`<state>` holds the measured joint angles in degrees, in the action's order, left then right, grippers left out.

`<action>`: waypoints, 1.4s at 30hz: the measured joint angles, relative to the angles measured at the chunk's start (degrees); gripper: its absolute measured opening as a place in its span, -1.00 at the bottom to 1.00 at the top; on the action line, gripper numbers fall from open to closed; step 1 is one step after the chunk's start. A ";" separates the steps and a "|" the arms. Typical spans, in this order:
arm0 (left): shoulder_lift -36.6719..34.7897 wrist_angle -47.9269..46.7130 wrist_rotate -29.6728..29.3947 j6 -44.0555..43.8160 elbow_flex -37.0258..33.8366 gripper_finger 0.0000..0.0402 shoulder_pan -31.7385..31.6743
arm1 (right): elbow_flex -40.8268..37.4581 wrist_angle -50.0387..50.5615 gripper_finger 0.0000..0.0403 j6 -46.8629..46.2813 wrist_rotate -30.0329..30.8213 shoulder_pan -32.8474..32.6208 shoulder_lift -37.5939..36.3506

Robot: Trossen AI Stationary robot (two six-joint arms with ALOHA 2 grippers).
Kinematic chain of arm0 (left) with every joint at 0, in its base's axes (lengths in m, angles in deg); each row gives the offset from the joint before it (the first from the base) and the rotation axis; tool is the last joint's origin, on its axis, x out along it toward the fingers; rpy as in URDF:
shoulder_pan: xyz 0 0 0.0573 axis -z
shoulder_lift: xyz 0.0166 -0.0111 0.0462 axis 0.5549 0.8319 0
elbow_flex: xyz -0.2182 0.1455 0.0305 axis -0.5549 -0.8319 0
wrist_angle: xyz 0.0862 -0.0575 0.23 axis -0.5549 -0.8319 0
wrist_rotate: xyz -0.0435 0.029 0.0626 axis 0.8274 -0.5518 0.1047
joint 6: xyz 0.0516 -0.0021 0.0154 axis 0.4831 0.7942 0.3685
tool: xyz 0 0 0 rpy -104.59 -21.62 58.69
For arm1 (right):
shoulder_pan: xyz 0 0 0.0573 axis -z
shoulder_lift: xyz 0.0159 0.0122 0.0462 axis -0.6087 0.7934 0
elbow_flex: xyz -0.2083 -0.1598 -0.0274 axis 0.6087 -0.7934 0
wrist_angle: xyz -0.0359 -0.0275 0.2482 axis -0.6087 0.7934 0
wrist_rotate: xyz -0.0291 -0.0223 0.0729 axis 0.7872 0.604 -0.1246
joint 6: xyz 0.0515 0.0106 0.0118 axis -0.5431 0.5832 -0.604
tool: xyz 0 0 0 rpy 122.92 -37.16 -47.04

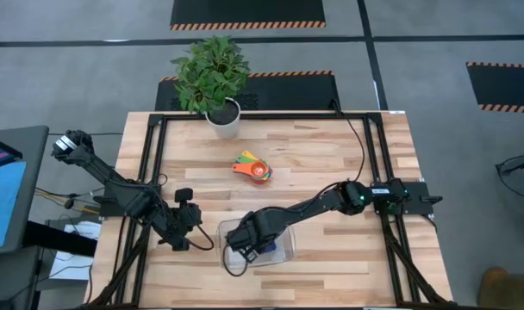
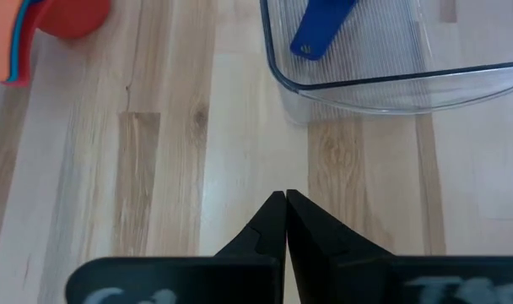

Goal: Nest measuring cups in basket
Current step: Stack the dark blue measuring cups on top of the orange measuring cups

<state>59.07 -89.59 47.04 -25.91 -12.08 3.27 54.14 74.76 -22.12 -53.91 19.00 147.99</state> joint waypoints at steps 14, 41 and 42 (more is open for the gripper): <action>0.00 0.02 -0.15 -0.17 0.00 -1.00 -0.01 | -1.29 -0.50 0.42 -0.43 1.31 -1.33 -0.04; 0.00 0.05 0.26 -1.08 0.00 -1.00 0.02 | -1.21 -3.15 0.42 -6.19 1.35 -0.72 3.43; 0.00 0.07 0.26 -1.07 0.00 -1.00 0.00 | -1.21 -4.08 0.42 -6.17 1.35 -0.72 3.58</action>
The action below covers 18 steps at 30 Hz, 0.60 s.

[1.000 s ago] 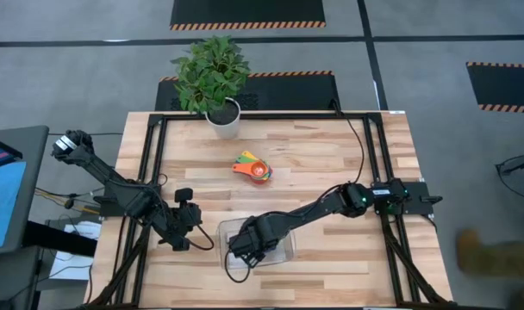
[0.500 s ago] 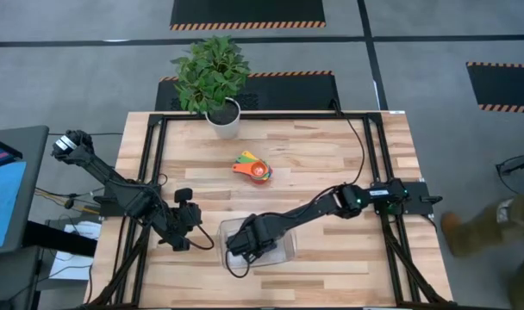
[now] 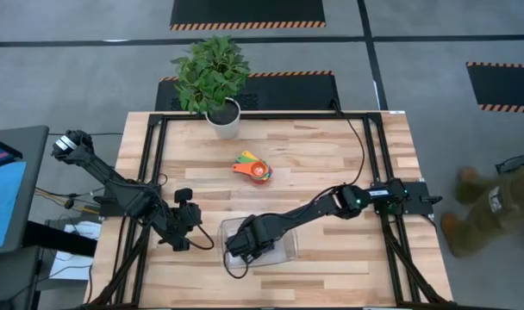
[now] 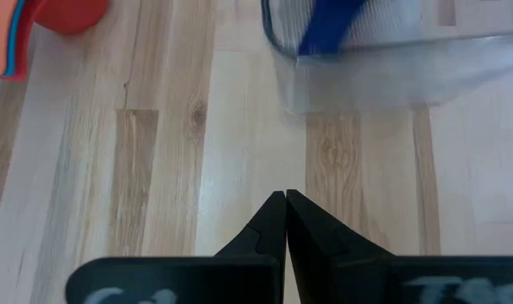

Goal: Nest measuring cups in basket
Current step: Stack the dark blue measuring cups on top of the orange measuring cups

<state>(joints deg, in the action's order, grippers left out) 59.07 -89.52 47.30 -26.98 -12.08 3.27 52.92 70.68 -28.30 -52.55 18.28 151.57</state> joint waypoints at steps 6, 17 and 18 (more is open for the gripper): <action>0.00 -0.02 0.00 -0.04 0.00 -1.00 0.00 | -0.10 -3.04 0.42 0.05 -0.01 0.37 0.18; 0.00 -0.02 -0.06 -0.07 0.00 -1.00 0.01 | -0.08 -2.98 0.42 0.16 0.04 0.61 0.15; 0.00 -0.02 -0.11 -0.07 0.00 -1.00 0.02 | -0.08 -2.97 0.42 0.17 0.12 0.61 0.15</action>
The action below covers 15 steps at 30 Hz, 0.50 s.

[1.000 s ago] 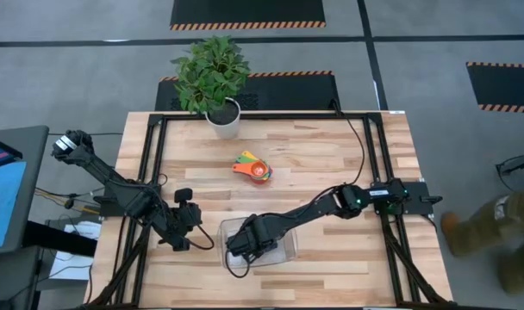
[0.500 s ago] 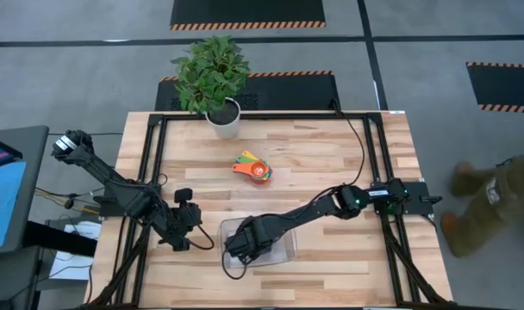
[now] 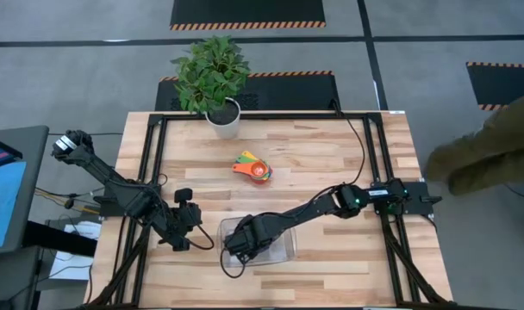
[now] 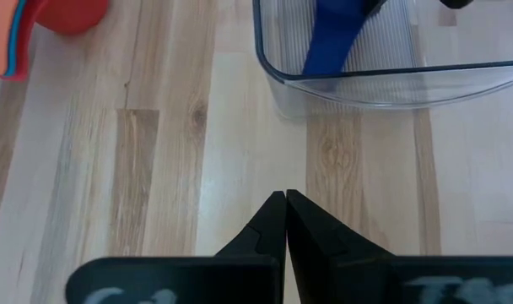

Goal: Nest measuring cups in basket
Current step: Stack the dark blue measuring cups on top of the orange measuring cups

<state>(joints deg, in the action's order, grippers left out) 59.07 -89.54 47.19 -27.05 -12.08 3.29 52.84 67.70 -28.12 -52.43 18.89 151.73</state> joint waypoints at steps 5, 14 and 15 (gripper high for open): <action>0.00 0.00 -0.02 -0.02 0.00 -1.00 0.00 | -2.19 -2.51 0.42 -0.01 -0.06 0.00 -0.24; 0.00 0.00 -0.25 -0.55 0.00 -1.00 0.00 | -4.52 -4.64 0.42 -1.14 -3.18 0.00 -0.70; 0.00 -0.01 -0.26 -0.52 0.00 -1.00 -0.02 | -4.52 -4.63 0.42 -1.10 -3.21 0.00 -0.68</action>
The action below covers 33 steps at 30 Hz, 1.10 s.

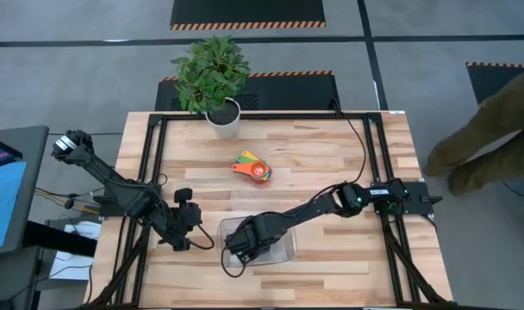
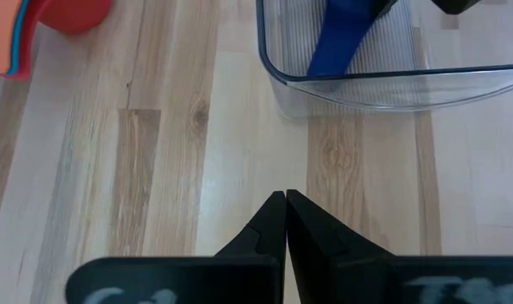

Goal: Nest measuring cups in basket
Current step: Stack the dark blue measuring cups on top of the orange measuring cups

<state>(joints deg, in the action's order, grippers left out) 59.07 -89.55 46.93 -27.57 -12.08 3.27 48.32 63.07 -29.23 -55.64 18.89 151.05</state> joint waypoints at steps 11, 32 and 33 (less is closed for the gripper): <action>0.00 0.01 -0.20 -0.04 0.00 -1.00 0.02 | -0.10 -0.04 0.33 0.02 0.04 0.41 0.05; 0.01 -0.06 -0.52 0.31 0.00 -1.00 0.00 | 5.79 7.30 0.09 1.13 0.66 0.77 -0.05; 0.02 -0.06 -0.50 0.31 0.00 -1.00 0.02 | 5.80 7.36 0.09 1.11 0.63 0.63 -0.23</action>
<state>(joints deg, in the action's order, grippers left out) 59.09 -89.61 46.43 -27.27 -12.08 3.29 54.12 70.42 -28.11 -55.00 19.51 150.82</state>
